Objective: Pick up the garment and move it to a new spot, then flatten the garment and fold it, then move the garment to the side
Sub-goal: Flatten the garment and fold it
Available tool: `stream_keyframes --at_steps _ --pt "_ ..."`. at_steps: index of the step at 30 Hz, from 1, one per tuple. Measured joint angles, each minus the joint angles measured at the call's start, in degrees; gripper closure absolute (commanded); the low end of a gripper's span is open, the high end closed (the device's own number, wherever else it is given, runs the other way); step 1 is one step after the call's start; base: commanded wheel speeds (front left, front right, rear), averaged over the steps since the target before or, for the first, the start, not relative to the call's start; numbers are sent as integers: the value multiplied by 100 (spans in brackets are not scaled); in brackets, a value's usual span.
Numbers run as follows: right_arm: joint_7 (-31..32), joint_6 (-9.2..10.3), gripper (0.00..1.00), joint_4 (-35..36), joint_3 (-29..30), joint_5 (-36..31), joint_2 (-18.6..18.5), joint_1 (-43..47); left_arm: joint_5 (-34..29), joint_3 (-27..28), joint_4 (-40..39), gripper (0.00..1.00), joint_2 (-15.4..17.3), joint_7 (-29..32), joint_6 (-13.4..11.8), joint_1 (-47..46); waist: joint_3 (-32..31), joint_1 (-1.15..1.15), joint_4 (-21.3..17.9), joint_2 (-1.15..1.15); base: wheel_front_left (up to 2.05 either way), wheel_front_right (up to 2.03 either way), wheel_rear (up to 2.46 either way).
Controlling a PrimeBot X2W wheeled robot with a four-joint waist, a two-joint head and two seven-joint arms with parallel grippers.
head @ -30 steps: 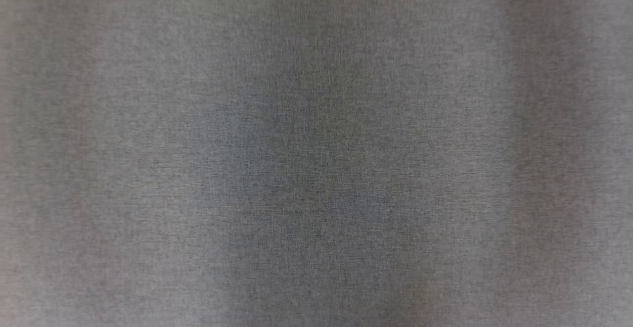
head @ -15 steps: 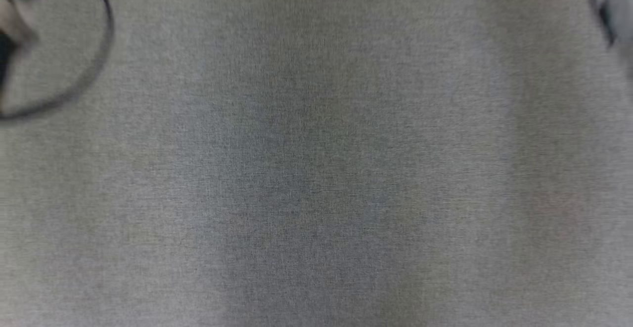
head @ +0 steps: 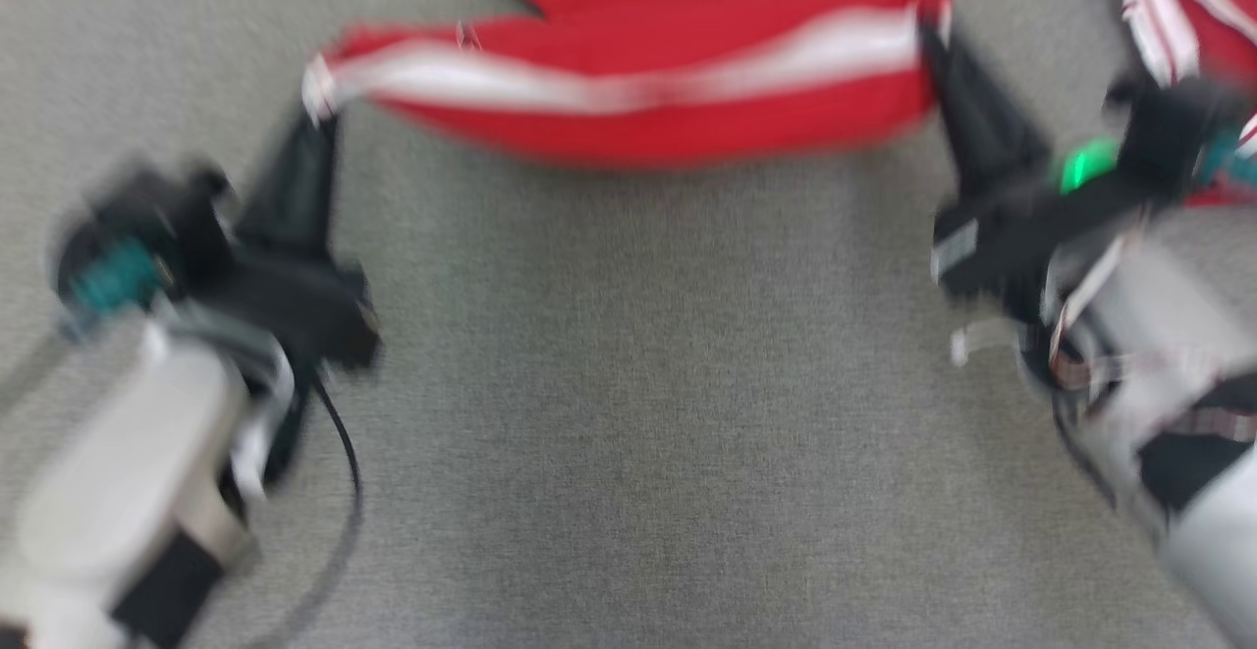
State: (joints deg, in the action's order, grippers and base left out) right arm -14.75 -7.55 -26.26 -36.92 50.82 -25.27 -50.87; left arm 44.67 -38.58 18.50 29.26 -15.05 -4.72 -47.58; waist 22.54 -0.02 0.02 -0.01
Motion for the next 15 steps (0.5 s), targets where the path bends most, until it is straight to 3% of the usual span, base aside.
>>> stream_keyframes --at_steps 15 --pt "120 0 100 1235 681 -202 -153 3229 -277 325 -638 100 -260 0 -223 2659 -1010 0 114 0 0 0 0"
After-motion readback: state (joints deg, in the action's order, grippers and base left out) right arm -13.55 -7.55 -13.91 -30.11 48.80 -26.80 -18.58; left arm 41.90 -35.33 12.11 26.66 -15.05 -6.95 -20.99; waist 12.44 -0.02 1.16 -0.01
